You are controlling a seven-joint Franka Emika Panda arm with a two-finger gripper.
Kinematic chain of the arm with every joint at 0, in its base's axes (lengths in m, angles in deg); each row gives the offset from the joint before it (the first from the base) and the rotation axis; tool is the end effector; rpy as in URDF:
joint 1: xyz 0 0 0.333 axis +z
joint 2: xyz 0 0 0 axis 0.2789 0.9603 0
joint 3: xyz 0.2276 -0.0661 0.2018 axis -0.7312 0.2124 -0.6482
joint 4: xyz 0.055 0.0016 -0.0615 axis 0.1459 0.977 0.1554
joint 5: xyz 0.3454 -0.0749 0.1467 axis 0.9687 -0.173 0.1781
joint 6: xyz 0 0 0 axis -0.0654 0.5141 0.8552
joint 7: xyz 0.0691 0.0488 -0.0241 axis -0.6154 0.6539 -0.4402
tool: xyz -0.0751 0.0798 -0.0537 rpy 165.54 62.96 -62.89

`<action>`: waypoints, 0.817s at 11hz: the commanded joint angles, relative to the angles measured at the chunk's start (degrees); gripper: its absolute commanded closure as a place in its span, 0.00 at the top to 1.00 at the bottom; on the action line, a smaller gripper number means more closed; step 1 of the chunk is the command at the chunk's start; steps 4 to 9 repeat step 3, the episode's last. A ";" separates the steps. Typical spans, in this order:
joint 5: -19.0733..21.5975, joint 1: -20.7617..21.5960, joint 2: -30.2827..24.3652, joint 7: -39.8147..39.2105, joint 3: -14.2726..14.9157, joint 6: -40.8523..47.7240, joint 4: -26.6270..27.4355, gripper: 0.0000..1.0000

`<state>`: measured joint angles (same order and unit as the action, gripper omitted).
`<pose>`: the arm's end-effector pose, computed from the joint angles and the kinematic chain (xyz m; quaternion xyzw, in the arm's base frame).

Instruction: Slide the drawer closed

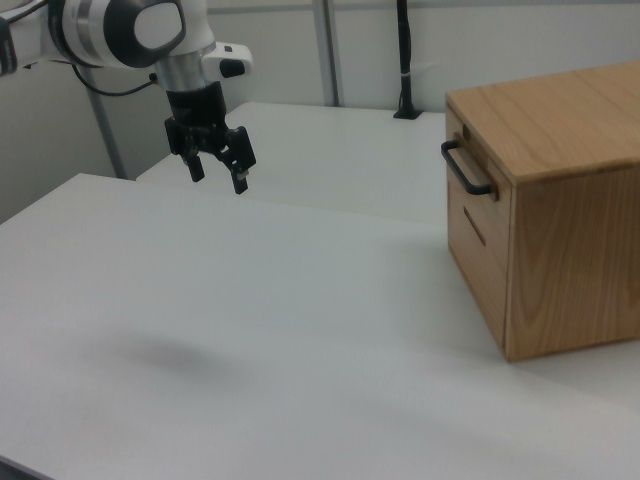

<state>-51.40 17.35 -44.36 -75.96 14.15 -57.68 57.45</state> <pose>0.5812 -0.0116 0.5781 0.9989 -0.0415 0.0211 0.0026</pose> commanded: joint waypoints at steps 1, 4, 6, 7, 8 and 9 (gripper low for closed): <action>1.01 0.07 -1.98 -5.58 0.09 0.27 3.50 1.00; 1.10 0.07 -1.89 -5.24 0.17 0.53 3.50 1.00; 1.10 0.07 -1.89 -5.24 0.17 0.53 3.50 1.00; 1.10 0.07 -1.89 -5.24 0.17 0.53 3.50 1.00; 1.10 0.07 -1.89 -5.24 0.17 0.53 3.50 1.00; 1.10 0.07 -1.89 -5.24 0.17 0.53 3.50 1.00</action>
